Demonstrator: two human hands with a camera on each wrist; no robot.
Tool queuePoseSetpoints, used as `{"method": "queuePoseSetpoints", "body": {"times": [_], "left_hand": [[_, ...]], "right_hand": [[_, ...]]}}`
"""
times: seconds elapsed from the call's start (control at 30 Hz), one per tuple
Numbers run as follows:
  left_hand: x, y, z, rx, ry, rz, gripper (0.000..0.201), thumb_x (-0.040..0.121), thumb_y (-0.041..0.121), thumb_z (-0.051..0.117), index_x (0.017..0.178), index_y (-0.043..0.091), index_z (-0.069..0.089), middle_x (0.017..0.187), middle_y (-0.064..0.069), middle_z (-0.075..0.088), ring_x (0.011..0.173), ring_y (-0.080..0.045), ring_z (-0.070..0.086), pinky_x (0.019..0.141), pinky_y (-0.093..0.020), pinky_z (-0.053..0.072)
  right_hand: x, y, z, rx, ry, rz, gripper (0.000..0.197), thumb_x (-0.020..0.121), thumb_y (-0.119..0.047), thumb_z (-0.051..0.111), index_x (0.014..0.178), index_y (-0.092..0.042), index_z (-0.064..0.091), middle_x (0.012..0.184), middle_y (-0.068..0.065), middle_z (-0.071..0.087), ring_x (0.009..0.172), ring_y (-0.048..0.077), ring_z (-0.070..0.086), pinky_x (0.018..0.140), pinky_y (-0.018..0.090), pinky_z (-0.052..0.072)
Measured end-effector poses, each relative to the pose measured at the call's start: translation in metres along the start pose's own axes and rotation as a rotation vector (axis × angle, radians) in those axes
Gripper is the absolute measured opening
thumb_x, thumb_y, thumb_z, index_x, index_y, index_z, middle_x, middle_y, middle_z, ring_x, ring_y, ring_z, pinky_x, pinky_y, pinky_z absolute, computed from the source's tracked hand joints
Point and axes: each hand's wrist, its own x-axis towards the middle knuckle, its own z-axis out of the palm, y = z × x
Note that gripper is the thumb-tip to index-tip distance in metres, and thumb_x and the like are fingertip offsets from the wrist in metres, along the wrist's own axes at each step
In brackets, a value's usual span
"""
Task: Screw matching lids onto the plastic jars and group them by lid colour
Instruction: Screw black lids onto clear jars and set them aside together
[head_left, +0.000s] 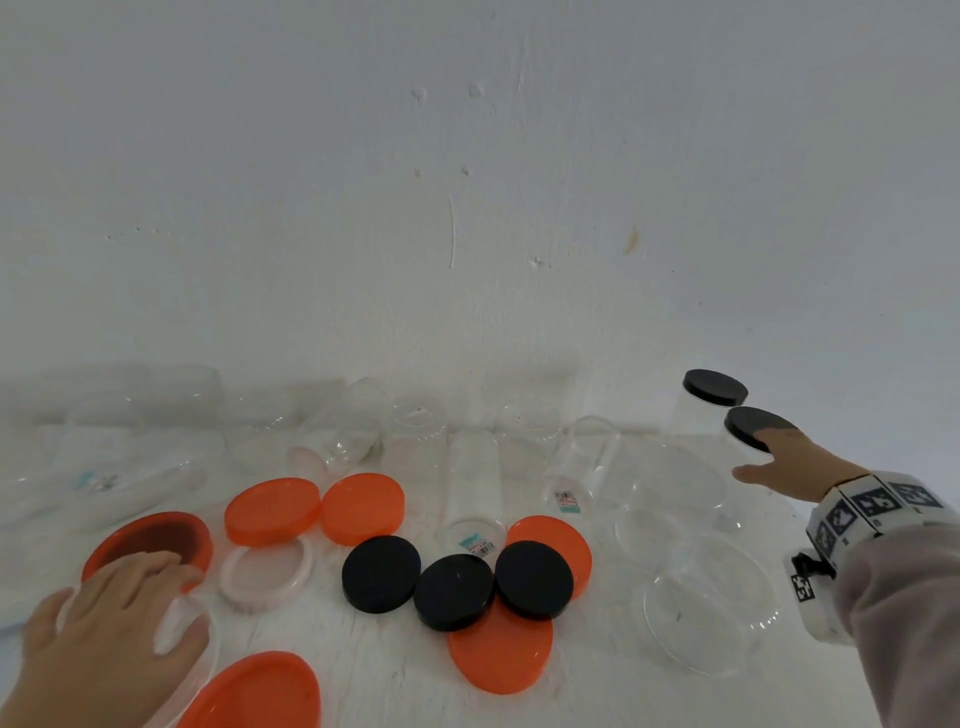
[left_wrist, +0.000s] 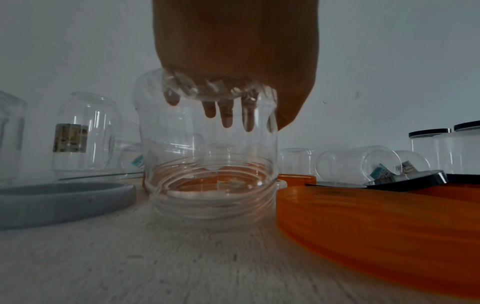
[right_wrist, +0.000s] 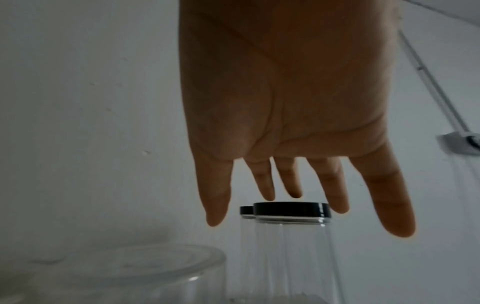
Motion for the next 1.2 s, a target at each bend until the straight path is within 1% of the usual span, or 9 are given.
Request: {"method": "queuePoseSetpoints", "body": {"times": [0.17, 0.27, 0.47, 0.73, 0.8, 0.87, 0.97, 1.1, 1.2], "left_hand": [[0.011, -0.007, 0.013, -0.001, -0.028, 0.001, 0.063, 0.062, 0.051, 0.042, 0.088, 0.004, 0.073, 0.101, -0.020, 0.067, 0.098, -0.049, 0.060, 0.086, -0.069, 0.041], [0.013, -0.011, 0.018, 0.050, -0.062, 0.021, 0.048, 0.057, 0.041, 0.058, 0.090, 0.010, 0.073, 0.105, -0.015, 0.067, 0.103, -0.045, 0.059, 0.088, -0.067, 0.042], [0.014, -0.012, 0.007, 0.046, -0.041, 0.042, 0.054, 0.046, 0.024, 0.089, 0.097, 0.017, 0.071, 0.115, -0.011, 0.062, 0.104, -0.041, 0.060, 0.084, -0.068, 0.044], [-0.005, 0.063, -0.023, 0.131, 0.030, 0.228, 0.053, 0.037, 0.012, 0.096, 0.085, 0.016, 0.074, 0.101, -0.013, 0.068, 0.104, -0.047, 0.062, 0.084, -0.075, 0.037], [-0.006, 0.090, -0.021, 0.127, 0.009, 0.295, 0.048, 0.055, 0.021, 0.091, 0.099, 0.022, 0.071, 0.117, -0.005, 0.062, 0.123, -0.040, 0.052, 0.101, -0.068, 0.028], [-0.007, 0.117, -0.009, 0.048, -0.055, 0.380, 0.042, 0.080, 0.035, 0.072, 0.120, 0.030, 0.060, 0.132, 0.009, 0.047, 0.140, -0.022, 0.031, 0.117, -0.044, 0.012], [-0.007, 0.156, 0.014, -0.182, -0.163, 0.517, 0.040, 0.090, 0.037, 0.057, 0.129, 0.032, 0.049, 0.130, 0.018, 0.040, 0.130, -0.004, 0.033, 0.106, -0.014, 0.022], [-0.014, 0.203, 0.035, -0.280, -0.382, 0.552, 0.043, 0.090, 0.037, 0.054, 0.132, 0.029, 0.046, 0.130, 0.015, 0.042, 0.119, -0.002, 0.039, 0.101, -0.019, 0.036], [-0.017, 0.222, 0.047, -0.243, -0.407, 0.572, 0.048, 0.092, 0.038, 0.052, 0.138, 0.026, 0.041, 0.136, 0.014, 0.038, 0.125, -0.005, 0.037, 0.103, -0.020, 0.035]], "right_hand": [[-0.028, -0.002, 0.020, -0.048, -0.045, -0.014, 0.069, 0.091, -0.055, 0.054, 0.134, -0.005, 0.035, 0.144, 0.016, 0.030, 0.127, 0.038, 0.040, 0.105, 0.043, 0.036], [-0.045, 0.001, 0.034, 0.023, -0.121, -0.023, 0.079, 0.087, -0.063, 0.051, 0.137, -0.004, 0.033, 0.141, 0.016, 0.033, 0.124, 0.032, 0.044, 0.105, 0.041, 0.037], [-0.081, 0.002, 0.059, 0.104, -0.215, -0.058, 0.101, 0.081, -0.071, 0.051, 0.152, -0.010, 0.013, 0.150, 0.013, 0.027, 0.135, 0.027, 0.037, 0.109, 0.037, 0.033], [-0.097, -0.001, 0.087, 0.126, -0.237, -0.090, 0.111, 0.075, -0.073, 0.059, 0.153, -0.017, 0.002, 0.146, 0.010, 0.022, 0.131, 0.033, 0.038, 0.108, 0.043, 0.036], [-0.097, -0.002, 0.090, 0.145, -0.225, -0.080, 0.114, 0.073, -0.073, 0.062, 0.153, -0.020, 0.001, 0.146, 0.009, 0.021, 0.130, 0.035, 0.037, 0.107, 0.044, 0.038], [-0.098, -0.002, 0.092, 0.171, -0.221, -0.067, 0.116, 0.071, -0.071, 0.065, 0.153, -0.022, 0.000, 0.144, 0.007, 0.020, 0.128, 0.036, 0.037, 0.100, 0.045, 0.044], [-0.100, -0.002, 0.094, 0.186, -0.224, -0.063, 0.117, 0.069, -0.070, 0.067, 0.153, -0.024, -0.001, 0.142, 0.005, 0.018, 0.126, 0.036, 0.035, 0.094, 0.045, 0.049], [-0.101, -0.002, 0.094, 0.192, -0.241, -0.061, 0.116, 0.072, -0.069, 0.066, 0.153, -0.026, -0.005, 0.144, 0.003, 0.014, 0.126, 0.034, 0.033, 0.087, 0.042, 0.053], [-0.102, -0.003, 0.097, 0.194, -0.230, -0.055, 0.114, 0.074, -0.069, 0.064, 0.153, -0.026, -0.006, 0.144, 0.002, 0.013, 0.126, 0.033, 0.031, 0.092, 0.044, 0.051]]}}
